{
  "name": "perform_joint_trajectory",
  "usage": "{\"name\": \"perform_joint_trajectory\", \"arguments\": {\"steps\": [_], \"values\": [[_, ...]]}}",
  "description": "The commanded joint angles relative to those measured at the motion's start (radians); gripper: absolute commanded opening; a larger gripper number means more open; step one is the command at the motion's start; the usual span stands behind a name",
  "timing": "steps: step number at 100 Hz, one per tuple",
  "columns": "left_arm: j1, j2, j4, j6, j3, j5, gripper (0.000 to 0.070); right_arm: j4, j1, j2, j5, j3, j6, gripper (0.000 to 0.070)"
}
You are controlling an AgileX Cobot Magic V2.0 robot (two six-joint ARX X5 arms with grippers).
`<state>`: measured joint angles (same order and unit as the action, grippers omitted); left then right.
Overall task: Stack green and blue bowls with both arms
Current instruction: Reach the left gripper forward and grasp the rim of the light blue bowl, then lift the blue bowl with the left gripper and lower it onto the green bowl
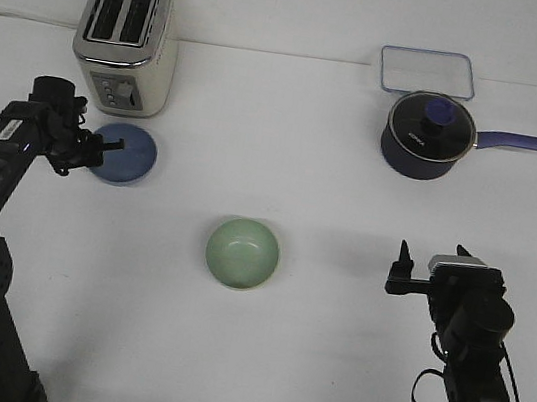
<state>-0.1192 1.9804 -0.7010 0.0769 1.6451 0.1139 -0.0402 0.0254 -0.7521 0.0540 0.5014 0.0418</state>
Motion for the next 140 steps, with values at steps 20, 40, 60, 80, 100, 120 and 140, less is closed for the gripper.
{"name": "perform_joint_trajectory", "arguments": {"steps": [20, 40, 60, 80, 100, 120, 140], "values": [[-0.002, -0.158, -0.042, -0.012, 0.021, 0.09, 0.001, 0.011, 0.002, 0.0, 0.001, 0.011, 0.01, 0.0657], [0.04, -0.3, -0.121, -0.005, 0.021, 0.241, 0.001, 0.011, 0.002, 0.0, 0.0, 0.011, 0.01, 0.0657], [0.199, -0.365, -0.195, -0.005, 0.005, 0.262, 0.001, 0.011, 0.002, 0.0, -0.002, 0.011, 0.01, 0.0657], [0.397, -0.349, -0.188, -0.005, -0.017, 0.262, 0.001, 0.011, 0.002, 0.0, -0.002, 0.011, 0.01, 0.0657], [0.534, -0.291, -0.15, 0.021, -0.017, 0.261, 0.001, 0.011, 0.002, 0.0, -0.002, 0.011, 0.01, 0.0657], [0.581, -0.22, -0.136, 0.041, -0.017, 0.261, 0.001, 0.01, 0.002, 0.0, -0.001, 0.011, 0.01, 0.0657], [0.591, -0.174, -0.148, 0.04, -0.017, 0.261, 0.001, 0.011, 0.002, 0.0, -0.001, 0.011, 0.01, 0.0657]]}}
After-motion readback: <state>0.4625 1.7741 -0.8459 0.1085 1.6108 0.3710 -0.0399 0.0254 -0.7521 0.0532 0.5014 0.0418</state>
